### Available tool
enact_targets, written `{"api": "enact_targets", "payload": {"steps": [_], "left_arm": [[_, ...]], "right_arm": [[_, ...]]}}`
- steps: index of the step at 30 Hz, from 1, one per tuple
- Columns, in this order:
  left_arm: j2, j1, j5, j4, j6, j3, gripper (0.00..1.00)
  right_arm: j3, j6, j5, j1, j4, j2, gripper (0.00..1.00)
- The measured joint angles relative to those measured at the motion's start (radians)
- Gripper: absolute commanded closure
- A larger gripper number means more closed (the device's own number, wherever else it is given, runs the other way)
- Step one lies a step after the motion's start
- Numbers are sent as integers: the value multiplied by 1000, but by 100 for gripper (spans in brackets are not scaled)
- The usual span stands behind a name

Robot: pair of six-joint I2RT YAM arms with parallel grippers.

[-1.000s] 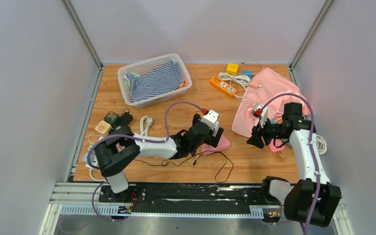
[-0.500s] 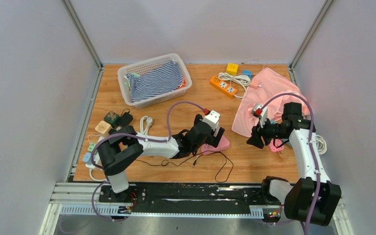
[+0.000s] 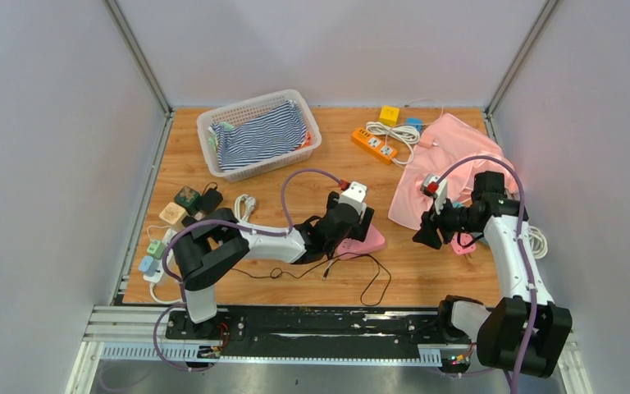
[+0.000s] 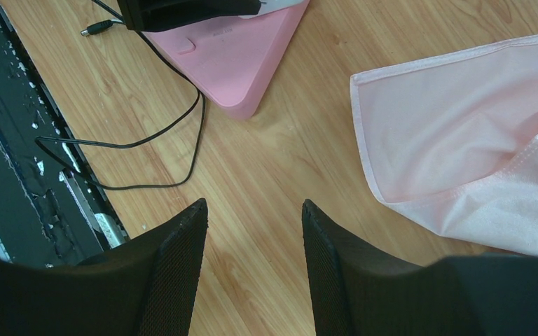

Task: Pull the plug off the socket
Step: Remove the plug from the socket.

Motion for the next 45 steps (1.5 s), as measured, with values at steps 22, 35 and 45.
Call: {"api": "enact_targets", "payload": {"steps": [22,35,45], "left_arm": [[28,0,-79,-13,-103,20,47],[19,0,-66,-17,-99,18,97],[-112,15,121,39,77,-75,100]], "right_arm": [[0,1,18,11,1,20,46],[0,5,14,29,0,51,45],[35,75,-34,153,-6,151,42]]}}
